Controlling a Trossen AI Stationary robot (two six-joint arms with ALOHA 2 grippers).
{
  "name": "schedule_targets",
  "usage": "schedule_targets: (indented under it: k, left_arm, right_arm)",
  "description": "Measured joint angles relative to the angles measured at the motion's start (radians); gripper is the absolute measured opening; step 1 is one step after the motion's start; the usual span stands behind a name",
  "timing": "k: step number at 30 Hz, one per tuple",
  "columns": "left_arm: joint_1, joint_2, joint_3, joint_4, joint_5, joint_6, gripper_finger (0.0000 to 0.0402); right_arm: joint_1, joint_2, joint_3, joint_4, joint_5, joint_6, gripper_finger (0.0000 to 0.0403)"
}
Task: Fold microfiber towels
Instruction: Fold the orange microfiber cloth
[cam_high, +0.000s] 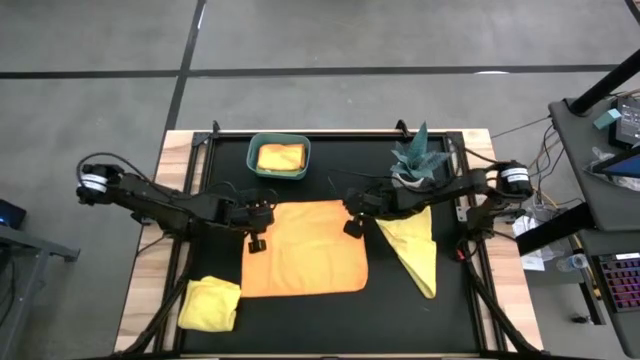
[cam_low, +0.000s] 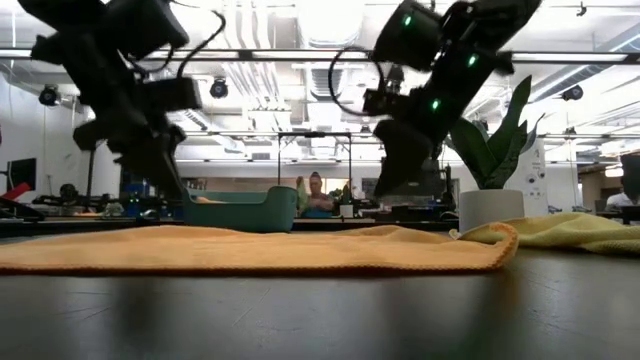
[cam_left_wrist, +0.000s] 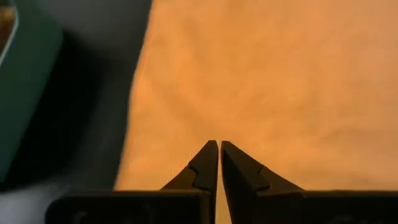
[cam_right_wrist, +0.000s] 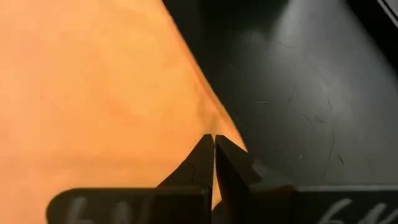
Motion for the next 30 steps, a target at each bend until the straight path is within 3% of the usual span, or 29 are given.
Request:
schedule_targets:
  k: [4, 9, 14, 19, 26, 30]
  left_arm:
    - [-0.062, -0.029, 0.047, 0.001, 0.07, -0.002, 0.0005]
    - [-0.214, -0.016, 0.158, -0.02, 0.077, -0.053, 0.0005]
    - [-0.378, 0.044, 0.31, -0.195, 0.079, -0.219, 0.0005]
    - [-0.522, 0.131, 0.444, -0.361, 0.08, -0.446, 0.0005]
    - [-0.685, 0.238, 0.479, -0.386, 0.091, -0.648, 0.0007]
    - [-0.729, 0.312, 0.476, -0.385, 0.093, -0.674, 0.0032]
  right_arm:
    - [0.054, -0.052, 0.0, -0.021, -0.036, -0.008, 0.0009]
    - [0.168, -0.084, -0.001, -0.025, -0.056, -0.01, 0.0009]
    - [0.301, -0.088, -0.001, -0.028, -0.055, 0.019, 0.0009]
    - [0.403, -0.086, 0.014, -0.037, -0.051, 0.173, 0.0009]
    - [0.525, -0.084, 0.028, -0.04, -0.055, 0.24, 0.0009]
    - [0.575, -0.064, 0.034, -0.029, -0.05, 0.248, 0.0009]
